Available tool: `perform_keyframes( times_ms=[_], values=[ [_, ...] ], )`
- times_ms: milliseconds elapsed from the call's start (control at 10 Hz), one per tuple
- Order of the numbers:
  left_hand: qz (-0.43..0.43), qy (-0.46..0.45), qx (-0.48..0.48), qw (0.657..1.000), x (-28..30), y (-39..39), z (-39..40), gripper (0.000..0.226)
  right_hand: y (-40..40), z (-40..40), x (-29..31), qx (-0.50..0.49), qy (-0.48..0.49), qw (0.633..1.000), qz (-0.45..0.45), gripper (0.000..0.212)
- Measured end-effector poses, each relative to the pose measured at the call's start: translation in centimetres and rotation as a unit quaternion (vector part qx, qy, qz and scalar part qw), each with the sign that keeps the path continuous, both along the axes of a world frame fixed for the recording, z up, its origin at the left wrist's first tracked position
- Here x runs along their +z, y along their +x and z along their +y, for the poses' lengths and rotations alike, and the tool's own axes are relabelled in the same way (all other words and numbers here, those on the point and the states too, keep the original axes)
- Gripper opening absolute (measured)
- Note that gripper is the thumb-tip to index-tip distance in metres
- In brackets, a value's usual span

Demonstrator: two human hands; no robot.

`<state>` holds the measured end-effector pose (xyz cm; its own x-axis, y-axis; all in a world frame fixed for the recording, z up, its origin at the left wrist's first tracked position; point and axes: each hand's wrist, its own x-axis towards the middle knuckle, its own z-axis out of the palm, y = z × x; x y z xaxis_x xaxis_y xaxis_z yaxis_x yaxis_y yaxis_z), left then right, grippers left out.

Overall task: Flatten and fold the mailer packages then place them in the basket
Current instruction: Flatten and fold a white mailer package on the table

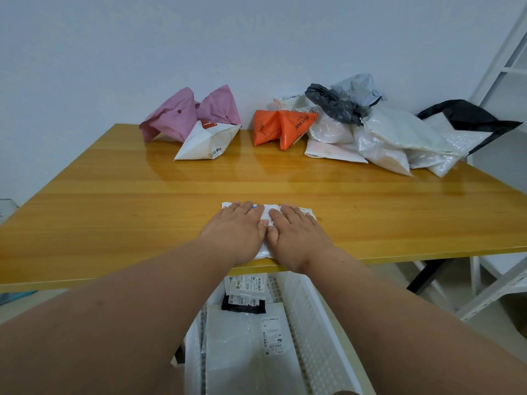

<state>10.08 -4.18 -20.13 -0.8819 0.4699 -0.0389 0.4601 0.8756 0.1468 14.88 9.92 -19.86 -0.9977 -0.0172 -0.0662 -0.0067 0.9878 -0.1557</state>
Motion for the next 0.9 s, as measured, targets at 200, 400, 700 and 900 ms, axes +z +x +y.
perform_keyframes(
  times_ms=[200,400,700,900],
  values=[
    [0.002,0.002,0.0,1.0,-0.04,0.12,-0.03,0.055,0.04,-0.02,0.03,-0.002,0.0,1.0,-0.004,0.057],
    [0.002,-0.002,-0.001,1.0,-0.09,0.03,-0.02,0.055,0.14,-0.04,0.1,-0.001,0.001,1.0,-0.007,0.057],
    [0.001,-0.002,-0.001,1.0,-0.03,0.11,-0.01,0.055,0.08,-0.08,0.08,-0.002,0.006,1.0,-0.009,0.058],
    [0.0,0.0,0.001,1.0,-0.1,0.05,-0.02,0.056,0.11,-0.08,0.24,-0.001,0.01,1.0,-0.012,0.058]
  ],
)
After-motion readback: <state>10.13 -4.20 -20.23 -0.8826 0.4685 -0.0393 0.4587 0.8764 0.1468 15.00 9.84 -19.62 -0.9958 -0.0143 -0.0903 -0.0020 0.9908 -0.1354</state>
